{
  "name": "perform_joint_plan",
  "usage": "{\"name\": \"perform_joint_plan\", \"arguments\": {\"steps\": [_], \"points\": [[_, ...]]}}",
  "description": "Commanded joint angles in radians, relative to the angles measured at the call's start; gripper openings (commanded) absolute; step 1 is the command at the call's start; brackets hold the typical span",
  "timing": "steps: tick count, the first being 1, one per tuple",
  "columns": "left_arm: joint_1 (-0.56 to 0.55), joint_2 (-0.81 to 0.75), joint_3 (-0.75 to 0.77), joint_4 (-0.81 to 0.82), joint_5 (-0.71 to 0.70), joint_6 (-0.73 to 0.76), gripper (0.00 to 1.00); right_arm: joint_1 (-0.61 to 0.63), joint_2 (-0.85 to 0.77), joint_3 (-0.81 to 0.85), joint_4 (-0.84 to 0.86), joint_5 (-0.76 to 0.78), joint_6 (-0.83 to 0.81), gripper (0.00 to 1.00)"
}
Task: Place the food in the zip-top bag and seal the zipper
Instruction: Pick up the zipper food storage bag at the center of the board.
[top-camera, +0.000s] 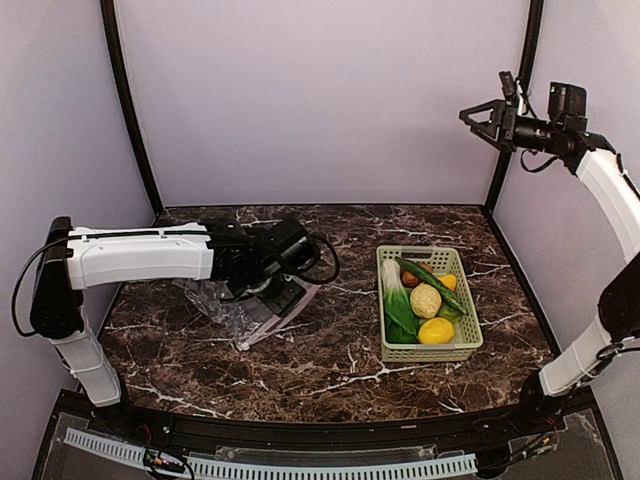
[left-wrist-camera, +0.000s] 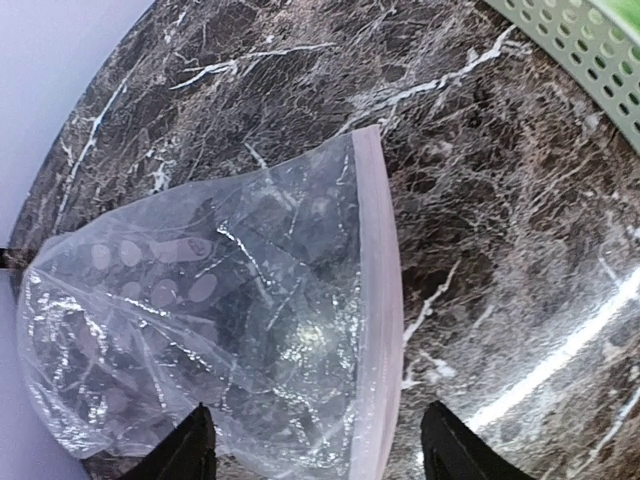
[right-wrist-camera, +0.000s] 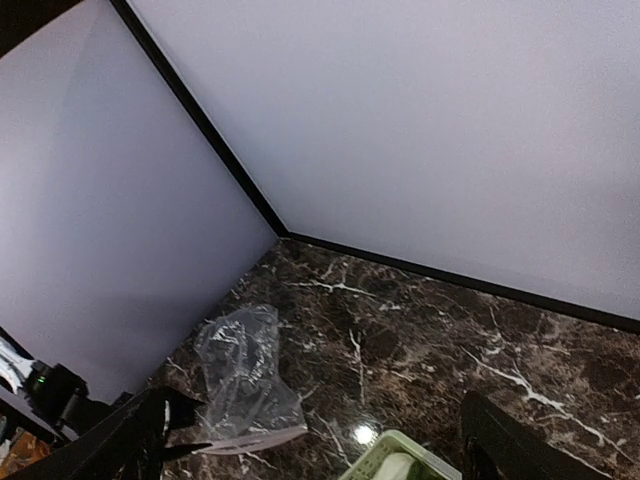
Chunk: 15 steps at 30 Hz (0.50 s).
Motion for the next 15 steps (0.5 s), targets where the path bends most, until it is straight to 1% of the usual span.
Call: {"name": "perform_joint_plan", "arguments": {"steps": [1,3,4,7,9,11,13,15], "points": [[-0.026,0.059,0.062,-0.129,-0.161,0.018,0.72,-0.005,-0.112,-0.245,-0.006,0.194,-0.332,0.99],[-0.04,0.088,0.083,-0.149,-0.164,0.022,0.72,-0.006,-0.153,-0.358,-0.004,0.276,-0.383,0.99],[-0.054,0.104,0.088,-0.149,-0.166,0.026,0.72,-0.006,-0.177,-0.405,-0.005,0.301,-0.428,0.99],[-0.075,0.136,0.092,-0.157,-0.169,0.038,0.7,-0.007,-0.254,-0.549,0.02,0.358,-0.492,0.99],[-0.081,0.164,0.104,-0.185,-0.201,0.022,0.66,-0.008,-0.291,-0.606,0.019,0.339,-0.52,0.99],[-0.081,0.195,0.123,-0.216,-0.263,0.003,0.61,-0.007,-0.318,-0.641,0.02,0.324,-0.521,0.99],[-0.082,0.223,0.137,-0.235,-0.276,-0.011,0.57,-0.008,-0.336,-0.666,0.024,0.307,-0.521,0.99],[-0.084,0.248,0.142,-0.221,-0.255,-0.012,0.54,-0.008,-0.345,-0.671,0.026,0.305,-0.518,0.99]]}}
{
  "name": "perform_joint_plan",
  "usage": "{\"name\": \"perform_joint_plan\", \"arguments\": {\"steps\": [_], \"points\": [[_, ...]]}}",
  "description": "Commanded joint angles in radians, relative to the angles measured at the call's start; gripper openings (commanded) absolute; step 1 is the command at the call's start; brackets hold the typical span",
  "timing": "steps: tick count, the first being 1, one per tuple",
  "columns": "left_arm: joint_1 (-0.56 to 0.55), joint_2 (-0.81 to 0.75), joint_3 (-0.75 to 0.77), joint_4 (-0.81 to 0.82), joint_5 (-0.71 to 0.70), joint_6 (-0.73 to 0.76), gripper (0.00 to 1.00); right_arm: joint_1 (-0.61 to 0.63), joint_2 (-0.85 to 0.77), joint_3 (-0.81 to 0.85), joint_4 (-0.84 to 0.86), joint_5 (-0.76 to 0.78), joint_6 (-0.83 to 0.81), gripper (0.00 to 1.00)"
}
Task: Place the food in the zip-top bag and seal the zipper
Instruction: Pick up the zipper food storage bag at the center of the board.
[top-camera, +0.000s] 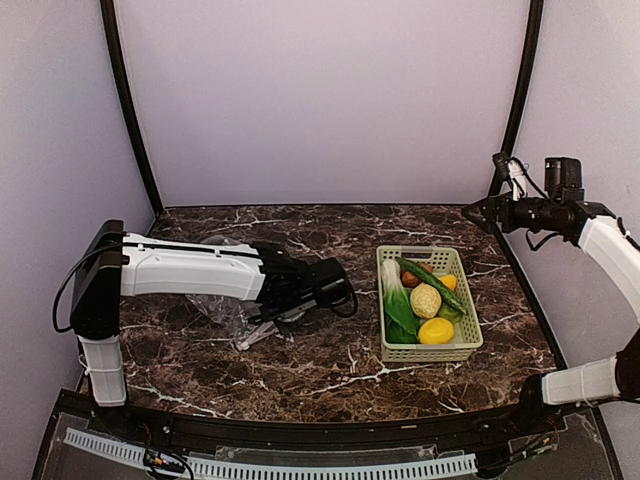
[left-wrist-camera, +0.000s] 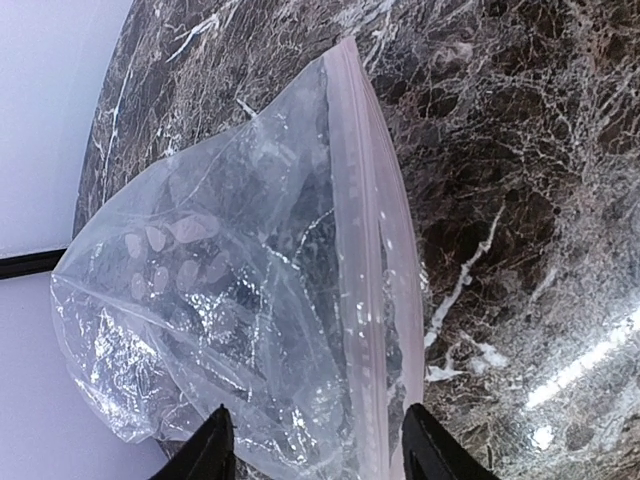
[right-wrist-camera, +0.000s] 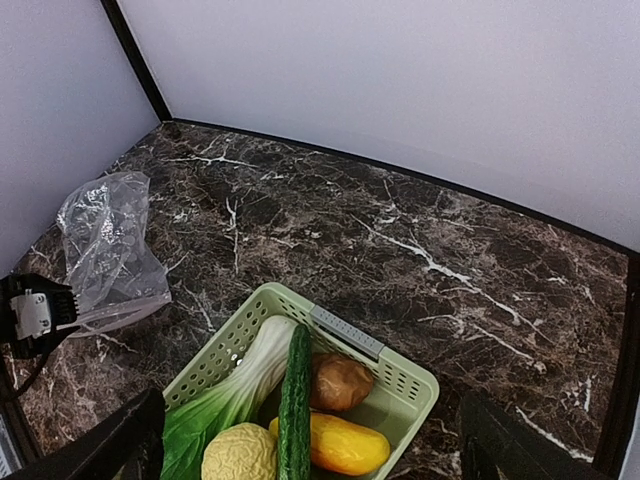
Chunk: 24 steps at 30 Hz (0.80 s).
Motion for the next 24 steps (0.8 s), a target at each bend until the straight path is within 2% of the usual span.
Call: {"name": "perform_joint_plan", "arguments": {"steps": [1,6,17,24], "points": [[-0.002,0.03,0.034,-0.037,-0.035,-0.02,0.54,-0.003,-0.028,-0.025,0.049,0.005,-0.044,0.99],[-0.016,0.079,0.05,0.01,-0.035,-0.022,0.6,-0.004,-0.04,-0.023,0.047,-0.031,-0.034,0.99],[-0.016,0.207,0.095,-0.038,-0.165,-0.069,0.44,-0.003,-0.073,-0.039,0.052,-0.061,-0.035,0.99],[-0.015,0.273,0.122,-0.077,-0.253,-0.091,0.38,-0.002,-0.073,-0.042,0.059,-0.085,-0.024,0.99]]}}
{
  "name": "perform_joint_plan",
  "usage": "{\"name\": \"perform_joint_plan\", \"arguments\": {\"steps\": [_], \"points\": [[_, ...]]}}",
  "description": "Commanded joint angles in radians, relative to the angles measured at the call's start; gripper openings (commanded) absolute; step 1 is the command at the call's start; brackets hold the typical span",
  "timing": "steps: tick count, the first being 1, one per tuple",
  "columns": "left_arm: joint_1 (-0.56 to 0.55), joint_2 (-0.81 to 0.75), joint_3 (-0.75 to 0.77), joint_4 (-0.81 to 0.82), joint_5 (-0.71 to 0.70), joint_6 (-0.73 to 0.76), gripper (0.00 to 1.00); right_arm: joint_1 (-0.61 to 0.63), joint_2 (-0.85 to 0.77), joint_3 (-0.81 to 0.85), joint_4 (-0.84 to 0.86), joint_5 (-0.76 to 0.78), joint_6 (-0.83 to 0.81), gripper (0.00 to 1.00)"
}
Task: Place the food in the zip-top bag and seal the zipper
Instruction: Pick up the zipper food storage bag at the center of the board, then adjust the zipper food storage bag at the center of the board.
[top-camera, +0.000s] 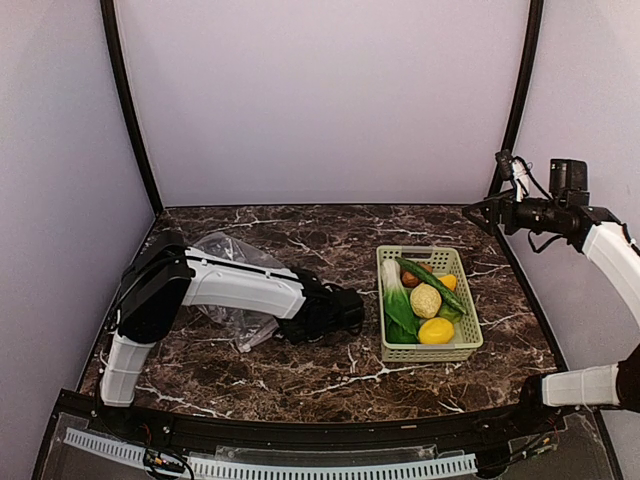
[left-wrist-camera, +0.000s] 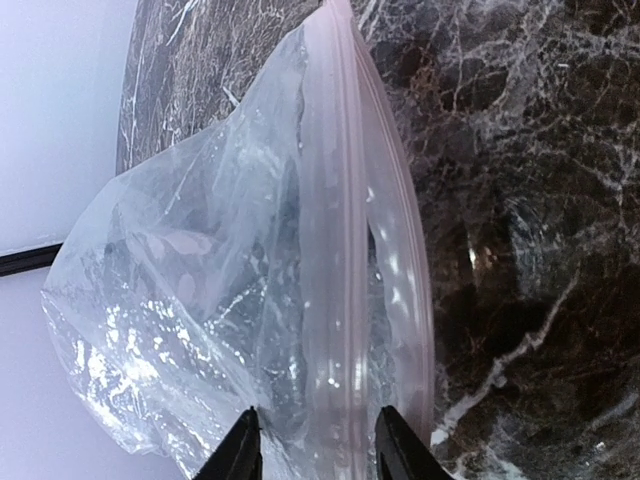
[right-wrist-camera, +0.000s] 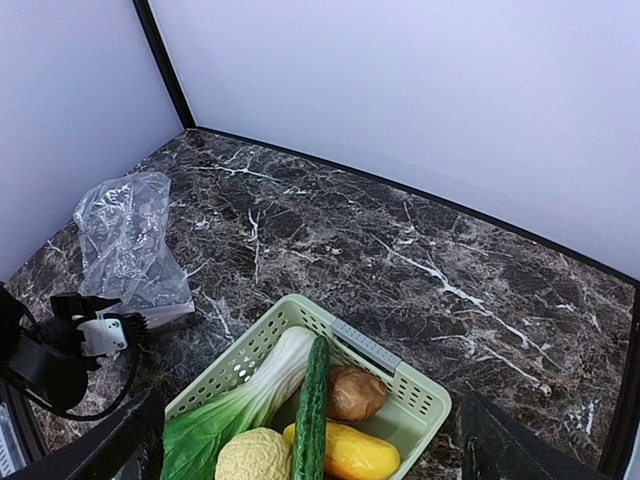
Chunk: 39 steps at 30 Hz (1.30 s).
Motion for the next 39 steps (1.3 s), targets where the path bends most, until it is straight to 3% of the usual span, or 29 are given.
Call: {"name": "perform_joint_plan", "arguments": {"steps": [1,6,11,16,20,29,39], "points": [[-0.003,0.034,0.044,-0.063,-0.103,-0.038,0.36,-0.004,-0.017,-0.012,0.033,-0.03,0.002,0.99],[0.009,0.047,0.061,-0.091,-0.166,-0.058,0.17,-0.003,-0.015,-0.018,0.034,-0.033,0.001,0.99],[0.024,-0.005,0.125,-0.194,-0.173,-0.104,0.08,0.017,0.012,0.012,0.004,-0.067,-0.042,0.98],[0.069,-0.175,0.096,-0.099,0.011,-0.115,0.01,0.183,0.104,0.131,-0.104,-0.005,-0.087,0.93],[0.114,-0.306,0.005,0.082,0.132,-0.152,0.01,0.337,0.204,0.182,-0.095,0.03,-0.037,0.93],[0.119,-0.464,-0.085,0.302,0.148,-0.253,0.01,0.567,0.489,0.45,-0.134,0.056,0.084,0.87],[0.12,-0.541,-0.188,0.499,0.178,-0.337,0.01,0.662,0.734,0.686,-0.133,0.048,0.304,0.9]]}}
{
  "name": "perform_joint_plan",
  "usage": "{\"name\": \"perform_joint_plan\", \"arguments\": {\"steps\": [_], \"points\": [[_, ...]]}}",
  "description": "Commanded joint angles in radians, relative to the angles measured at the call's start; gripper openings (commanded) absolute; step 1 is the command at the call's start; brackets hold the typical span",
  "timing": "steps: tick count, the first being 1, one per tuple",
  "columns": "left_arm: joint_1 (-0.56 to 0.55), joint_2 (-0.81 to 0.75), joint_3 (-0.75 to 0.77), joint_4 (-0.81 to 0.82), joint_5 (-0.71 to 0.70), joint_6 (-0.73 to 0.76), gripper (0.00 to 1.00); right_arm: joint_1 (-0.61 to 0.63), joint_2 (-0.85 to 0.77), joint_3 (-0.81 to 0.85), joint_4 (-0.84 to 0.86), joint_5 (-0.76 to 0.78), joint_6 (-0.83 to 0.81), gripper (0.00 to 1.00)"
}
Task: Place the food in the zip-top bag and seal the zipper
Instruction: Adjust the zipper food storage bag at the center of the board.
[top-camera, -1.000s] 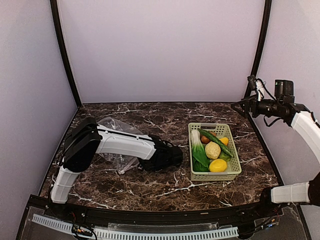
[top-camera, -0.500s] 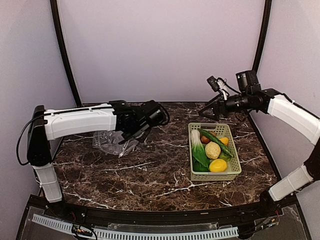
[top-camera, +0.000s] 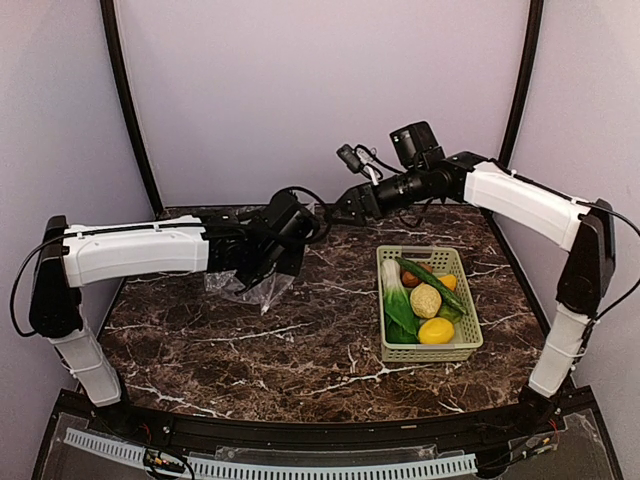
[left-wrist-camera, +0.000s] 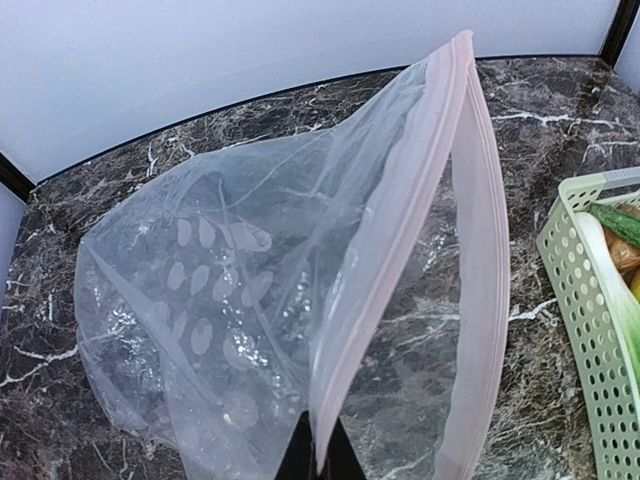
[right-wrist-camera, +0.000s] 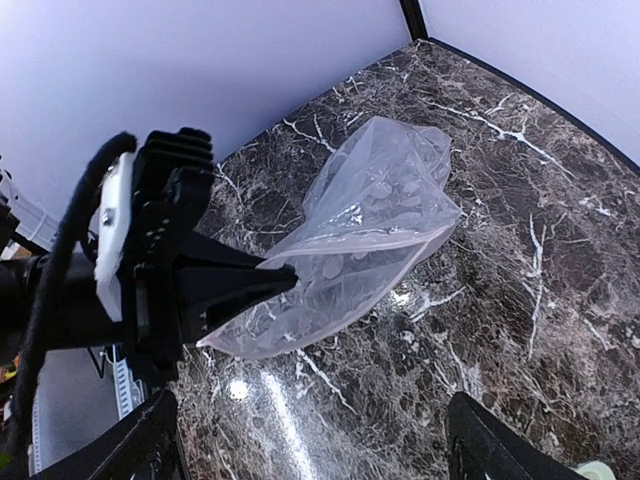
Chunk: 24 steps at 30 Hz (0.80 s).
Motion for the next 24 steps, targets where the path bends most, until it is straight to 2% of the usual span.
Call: {"name": "perform_joint_plan", "arguments": {"steps": [1,6,9,15,17,20,22,24], "points": [[-0.003,-0.079,-0.045,0.129,0.028,-0.057,0.01,0.012,0.096,0.072,-0.007,0.001,0.129,0.9],[-0.003,-0.091,-0.071,0.18,0.04,-0.072,0.01,0.033,0.165,0.133,-0.02,0.058,0.171,0.86],[-0.002,-0.092,-0.073,0.199,0.057,-0.078,0.01,0.036,0.207,0.166,-0.025,0.063,0.195,0.8],[-0.002,-0.102,-0.086,0.222,0.066,-0.079,0.01,0.047,0.296,0.261,-0.046,0.053,0.227,0.75],[-0.003,-0.104,-0.087,0.223,0.059,-0.08,0.01,0.055,0.292,0.26,-0.044,0.051,0.228,0.74],[-0.003,-0.111,-0.098,0.246,0.058,-0.083,0.01,0.075,0.272,0.225,-0.029,0.13,0.229,0.72],[-0.003,-0.121,-0.11,0.279,0.072,-0.08,0.01,0.076,0.288,0.226,-0.031,0.151,0.244,0.63],[-0.003,-0.129,-0.114,0.294,0.071,-0.082,0.01,0.076,0.317,0.246,-0.05,0.181,0.251,0.41]]}}
